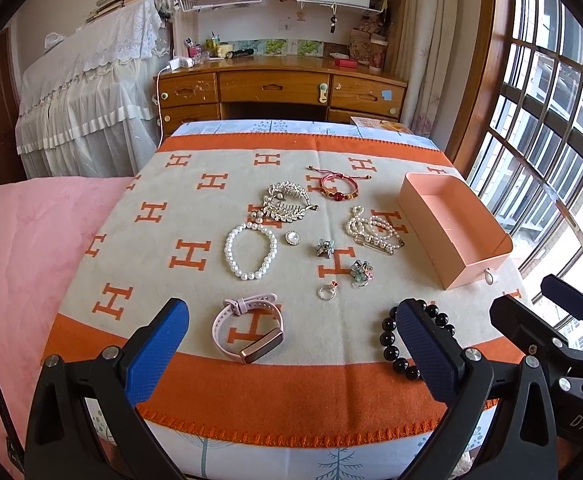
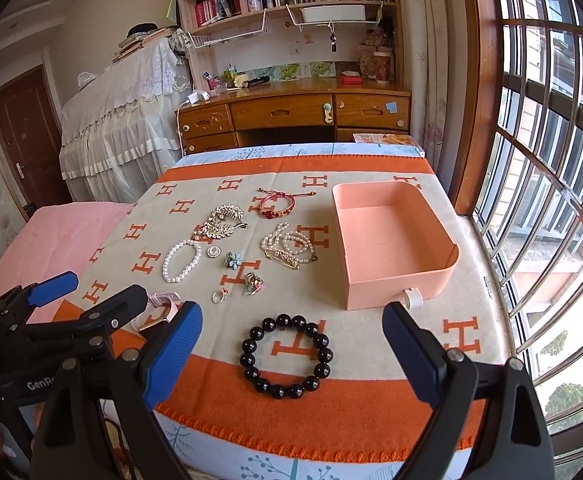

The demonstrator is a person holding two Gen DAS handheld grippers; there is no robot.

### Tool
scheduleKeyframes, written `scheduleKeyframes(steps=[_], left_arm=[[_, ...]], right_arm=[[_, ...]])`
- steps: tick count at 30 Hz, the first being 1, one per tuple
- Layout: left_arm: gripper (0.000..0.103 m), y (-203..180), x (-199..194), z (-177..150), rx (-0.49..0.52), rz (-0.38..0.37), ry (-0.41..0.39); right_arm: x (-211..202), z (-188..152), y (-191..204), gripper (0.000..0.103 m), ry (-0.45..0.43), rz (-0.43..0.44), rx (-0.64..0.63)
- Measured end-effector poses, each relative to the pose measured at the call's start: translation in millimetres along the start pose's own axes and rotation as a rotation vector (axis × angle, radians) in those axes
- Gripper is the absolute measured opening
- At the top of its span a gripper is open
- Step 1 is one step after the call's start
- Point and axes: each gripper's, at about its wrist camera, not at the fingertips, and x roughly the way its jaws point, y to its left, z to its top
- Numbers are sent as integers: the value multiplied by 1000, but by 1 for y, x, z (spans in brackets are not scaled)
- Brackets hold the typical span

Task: Organize jewelry
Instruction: 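Grasp the pink-strap watch with the left tool while the right tool grasps the black bead bracelet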

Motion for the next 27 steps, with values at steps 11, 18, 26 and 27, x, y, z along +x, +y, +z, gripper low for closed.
scheduleKeyframes(steps=[11, 18, 26, 27], left_arm=[[102, 91, 44, 11, -235, -30, 198], [102, 124, 71, 12, -248, -34, 354], [91, 109, 111, -9, -112, -24, 473], [90, 105, 115, -12, -87, -21, 483]], right_arm=[[36, 6, -34, 84, 174, 5, 95], [51, 21, -40, 83, 299, 28, 22], [91, 15, -40, 69, 481, 67, 0], [96, 13, -39, 66, 499, 67, -9]])
